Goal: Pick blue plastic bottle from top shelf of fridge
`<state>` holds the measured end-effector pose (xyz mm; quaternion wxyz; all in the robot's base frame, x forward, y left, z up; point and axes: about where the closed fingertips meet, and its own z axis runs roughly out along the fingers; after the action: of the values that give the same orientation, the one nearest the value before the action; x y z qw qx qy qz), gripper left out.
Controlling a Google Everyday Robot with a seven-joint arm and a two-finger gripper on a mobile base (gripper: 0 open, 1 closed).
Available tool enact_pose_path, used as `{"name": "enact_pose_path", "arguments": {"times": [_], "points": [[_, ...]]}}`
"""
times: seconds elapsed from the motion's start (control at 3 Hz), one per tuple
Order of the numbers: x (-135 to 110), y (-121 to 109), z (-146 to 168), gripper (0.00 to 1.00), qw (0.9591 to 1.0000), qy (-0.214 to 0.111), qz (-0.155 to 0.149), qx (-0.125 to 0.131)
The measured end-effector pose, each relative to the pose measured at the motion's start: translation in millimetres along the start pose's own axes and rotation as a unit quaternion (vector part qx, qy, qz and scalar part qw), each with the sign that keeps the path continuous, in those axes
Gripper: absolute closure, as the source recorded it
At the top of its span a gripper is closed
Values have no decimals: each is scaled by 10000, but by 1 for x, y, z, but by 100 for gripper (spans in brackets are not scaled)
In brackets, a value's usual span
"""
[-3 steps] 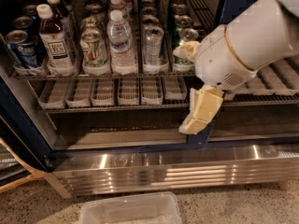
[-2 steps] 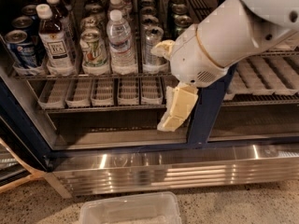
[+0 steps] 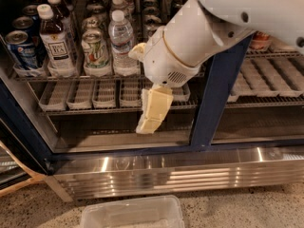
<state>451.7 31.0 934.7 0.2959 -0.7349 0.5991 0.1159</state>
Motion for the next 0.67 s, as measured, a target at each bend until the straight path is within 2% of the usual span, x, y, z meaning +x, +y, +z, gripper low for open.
{"name": "enact_pose_path", "arguments": {"times": [0.33,0.67], "points": [[0,0,0,0,10000,0,0,0],[-27,9,36,0,9981,-564,-230,-125]]}}
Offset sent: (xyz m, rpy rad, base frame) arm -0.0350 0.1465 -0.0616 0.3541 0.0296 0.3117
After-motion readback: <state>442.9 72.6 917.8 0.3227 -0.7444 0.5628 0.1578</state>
